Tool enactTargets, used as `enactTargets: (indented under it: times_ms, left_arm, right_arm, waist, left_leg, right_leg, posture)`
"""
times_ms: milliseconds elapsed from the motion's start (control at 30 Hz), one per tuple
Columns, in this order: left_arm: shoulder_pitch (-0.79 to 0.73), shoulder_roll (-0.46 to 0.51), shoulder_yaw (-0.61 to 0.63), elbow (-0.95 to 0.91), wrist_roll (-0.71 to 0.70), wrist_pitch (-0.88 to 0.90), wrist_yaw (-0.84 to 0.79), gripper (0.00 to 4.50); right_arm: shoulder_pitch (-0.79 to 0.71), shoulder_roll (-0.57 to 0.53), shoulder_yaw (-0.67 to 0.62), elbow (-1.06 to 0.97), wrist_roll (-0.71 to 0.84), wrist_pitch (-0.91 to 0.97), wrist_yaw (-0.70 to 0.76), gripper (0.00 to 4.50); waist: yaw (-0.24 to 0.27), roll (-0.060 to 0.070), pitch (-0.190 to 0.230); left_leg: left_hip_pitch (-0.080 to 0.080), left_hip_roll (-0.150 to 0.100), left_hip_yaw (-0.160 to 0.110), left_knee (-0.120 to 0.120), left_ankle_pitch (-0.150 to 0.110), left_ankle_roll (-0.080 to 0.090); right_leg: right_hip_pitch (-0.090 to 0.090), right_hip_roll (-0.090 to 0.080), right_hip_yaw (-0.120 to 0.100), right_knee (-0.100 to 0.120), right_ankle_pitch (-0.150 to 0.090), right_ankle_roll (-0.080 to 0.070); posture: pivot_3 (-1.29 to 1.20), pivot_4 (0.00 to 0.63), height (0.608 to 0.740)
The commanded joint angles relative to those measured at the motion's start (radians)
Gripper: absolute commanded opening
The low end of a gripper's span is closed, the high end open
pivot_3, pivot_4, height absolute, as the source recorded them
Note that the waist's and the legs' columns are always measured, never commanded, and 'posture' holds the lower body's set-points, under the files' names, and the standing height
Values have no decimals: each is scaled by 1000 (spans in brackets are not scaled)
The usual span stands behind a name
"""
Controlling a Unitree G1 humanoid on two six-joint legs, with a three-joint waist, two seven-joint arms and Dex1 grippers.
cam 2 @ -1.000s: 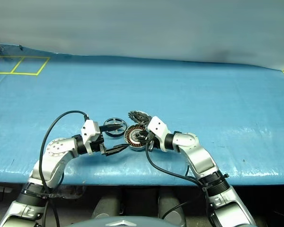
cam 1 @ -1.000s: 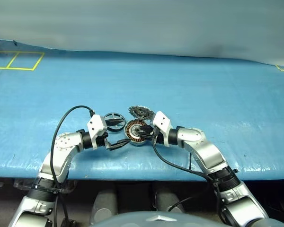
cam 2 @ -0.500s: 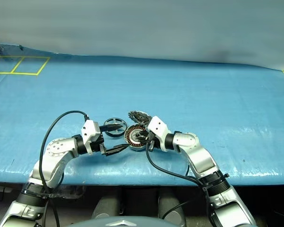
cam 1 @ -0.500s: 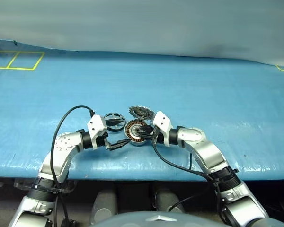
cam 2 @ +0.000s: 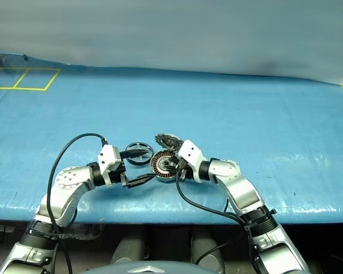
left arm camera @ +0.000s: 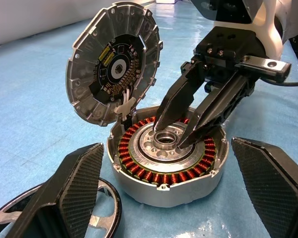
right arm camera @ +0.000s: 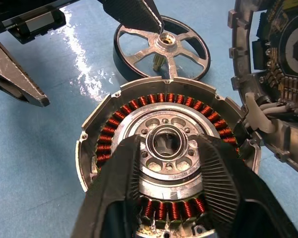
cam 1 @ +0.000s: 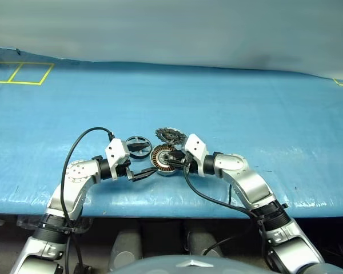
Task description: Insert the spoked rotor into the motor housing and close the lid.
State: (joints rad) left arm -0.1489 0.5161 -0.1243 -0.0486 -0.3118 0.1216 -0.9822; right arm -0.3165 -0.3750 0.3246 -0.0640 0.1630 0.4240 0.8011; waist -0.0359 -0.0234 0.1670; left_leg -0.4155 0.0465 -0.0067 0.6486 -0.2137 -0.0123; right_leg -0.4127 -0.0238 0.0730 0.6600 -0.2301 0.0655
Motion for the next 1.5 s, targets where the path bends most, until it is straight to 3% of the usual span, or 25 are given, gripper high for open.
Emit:
enactTargets:
  times_ms: [33,400,500,667,1500]
  left_arm:
    - [-11,3,11,-20,6,-20,2,4500]
    - [-14,0,9,-13,13,-25,0,4500]
    - [-16,-2,11,-12,11,-19,0,4500]
    - [-15,-1,16,-12,11,-17,-1,4500]
    - [-13,-3,20,-8,21,-26,16,4500]
  right_arm:
    - [-8,0,-11,-34,-4,-9,-7,2119]
    - [-21,52,-46,-42,59,5,-18,2119]
    - [-34,64,-47,-7,46,0,-40,1531]
    - [-45,68,-33,19,40,0,-41,32]
    - [-25,4,100,49,-131,-18,-27,32]
  waist:
    - [0,0,0]
    - [0,0,0]
    - [0,0,0]
    - [0,0,0]
    - [0,0,-1]
  left_leg:
    - [0,0,0,0,0,0]
    - [0,0,0,0,0,0]
    - [0,0,0,0,0,0]
    - [0,0,0,0,0,0]
    - [1,0,0,0,0,0]
  right_leg:
    - [0,0,0,0,0,0]
    - [0,0,0,0,0,0]
    - [0,0,0,0,0,0]
    - [0,0,0,0,0,0]
    - [1,0,0,0,0,0]
  posture:
    - [0,150,740]
    - [0,150,740]
    - [0,150,740]
    - [0,150,740]
    - [0,150,740]
